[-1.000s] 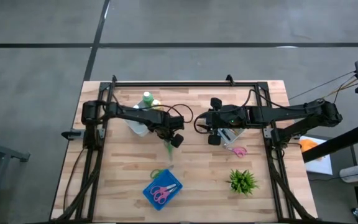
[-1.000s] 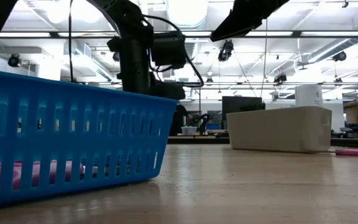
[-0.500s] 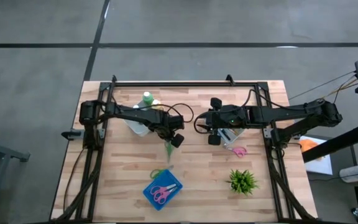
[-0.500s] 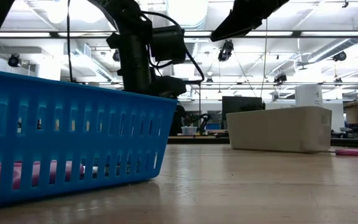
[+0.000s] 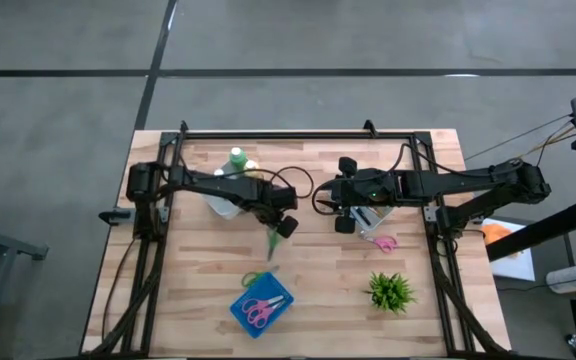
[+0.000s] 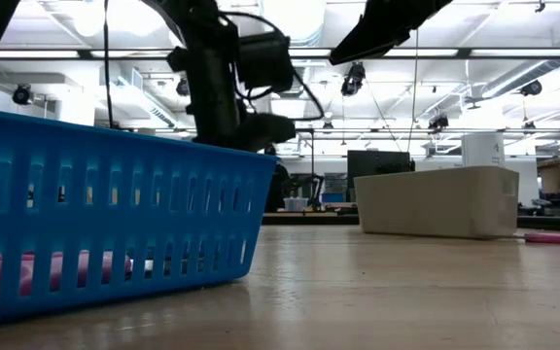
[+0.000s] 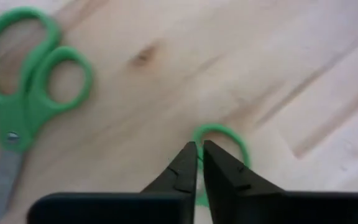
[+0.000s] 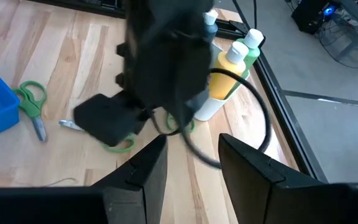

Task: Pick & Place Paint Supplies
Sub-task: Put the green scissors into the blue bin

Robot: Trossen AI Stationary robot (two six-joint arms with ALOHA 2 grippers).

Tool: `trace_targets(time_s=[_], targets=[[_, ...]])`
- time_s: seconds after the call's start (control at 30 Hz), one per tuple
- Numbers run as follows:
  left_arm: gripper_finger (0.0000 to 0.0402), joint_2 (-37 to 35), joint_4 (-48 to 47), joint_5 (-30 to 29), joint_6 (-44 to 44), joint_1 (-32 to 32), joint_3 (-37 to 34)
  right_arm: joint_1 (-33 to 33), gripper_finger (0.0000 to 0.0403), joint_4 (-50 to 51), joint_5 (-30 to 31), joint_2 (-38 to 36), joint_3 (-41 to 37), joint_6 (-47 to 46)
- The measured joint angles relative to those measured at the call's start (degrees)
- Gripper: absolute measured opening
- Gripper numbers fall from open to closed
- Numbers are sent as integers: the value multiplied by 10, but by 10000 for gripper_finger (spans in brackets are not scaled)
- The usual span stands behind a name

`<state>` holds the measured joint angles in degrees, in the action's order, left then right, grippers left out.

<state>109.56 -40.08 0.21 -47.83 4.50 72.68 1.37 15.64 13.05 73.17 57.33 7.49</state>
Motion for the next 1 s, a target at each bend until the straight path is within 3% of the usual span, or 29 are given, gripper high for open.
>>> trace_targets(time_s=[0.3,0.63,1.0], targets=[[111,3,39,-61,-6,-77,8,0,143,0,0,0,0,0],[115,8,60,-114,-1,-97,8,0,143,0,0,0,0,0],[115,58,66,-107,22,-96,9,0,143,0,0,0,0,0]])
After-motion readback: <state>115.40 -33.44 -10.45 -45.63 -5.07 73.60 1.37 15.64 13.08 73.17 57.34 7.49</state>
